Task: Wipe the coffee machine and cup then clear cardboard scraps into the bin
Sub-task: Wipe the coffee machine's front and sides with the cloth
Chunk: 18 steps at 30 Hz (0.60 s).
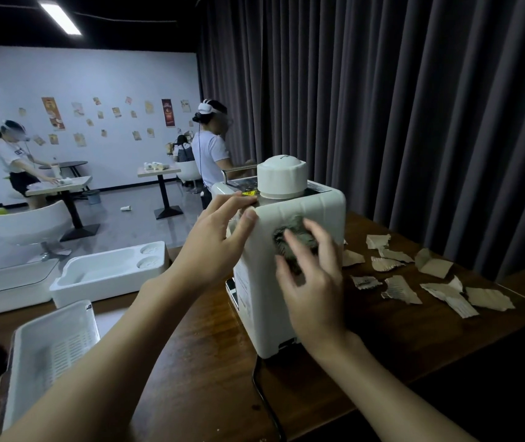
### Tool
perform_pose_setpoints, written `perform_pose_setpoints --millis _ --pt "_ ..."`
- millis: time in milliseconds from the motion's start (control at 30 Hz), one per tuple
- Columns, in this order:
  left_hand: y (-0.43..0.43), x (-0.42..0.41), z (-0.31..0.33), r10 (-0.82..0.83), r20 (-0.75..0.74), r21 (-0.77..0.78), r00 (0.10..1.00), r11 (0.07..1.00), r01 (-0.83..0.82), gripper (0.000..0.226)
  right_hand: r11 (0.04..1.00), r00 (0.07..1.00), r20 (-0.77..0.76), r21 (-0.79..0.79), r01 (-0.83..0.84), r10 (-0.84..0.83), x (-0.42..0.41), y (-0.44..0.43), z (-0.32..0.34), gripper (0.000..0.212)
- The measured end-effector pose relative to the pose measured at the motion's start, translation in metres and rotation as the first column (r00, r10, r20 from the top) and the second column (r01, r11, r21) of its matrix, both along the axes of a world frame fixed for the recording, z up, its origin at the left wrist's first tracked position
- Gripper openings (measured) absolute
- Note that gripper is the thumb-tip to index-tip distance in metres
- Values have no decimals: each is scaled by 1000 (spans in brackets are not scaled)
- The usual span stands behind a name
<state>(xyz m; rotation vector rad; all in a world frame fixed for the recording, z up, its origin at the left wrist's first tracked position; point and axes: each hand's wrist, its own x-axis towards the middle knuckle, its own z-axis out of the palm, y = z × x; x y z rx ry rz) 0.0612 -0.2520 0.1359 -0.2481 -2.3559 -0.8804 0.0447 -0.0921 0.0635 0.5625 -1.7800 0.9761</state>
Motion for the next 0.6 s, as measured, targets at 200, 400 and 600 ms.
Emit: perform_pose_setpoints --millis 200,400,600 --pt "2 -1 0 -3 -14 -4 1000 1000 3 37 998 997 -70 59 22 -17 -22 25 4 32" --pt "5 0 2 1 -14 -1 1000 1000 -1 37 941 990 138 -337 16 32 -31 33 11 31" --pt "5 1 -3 -25 -57 59 998 998 28 32 982 996 82 -189 -10 26 -3 -4 0 36"
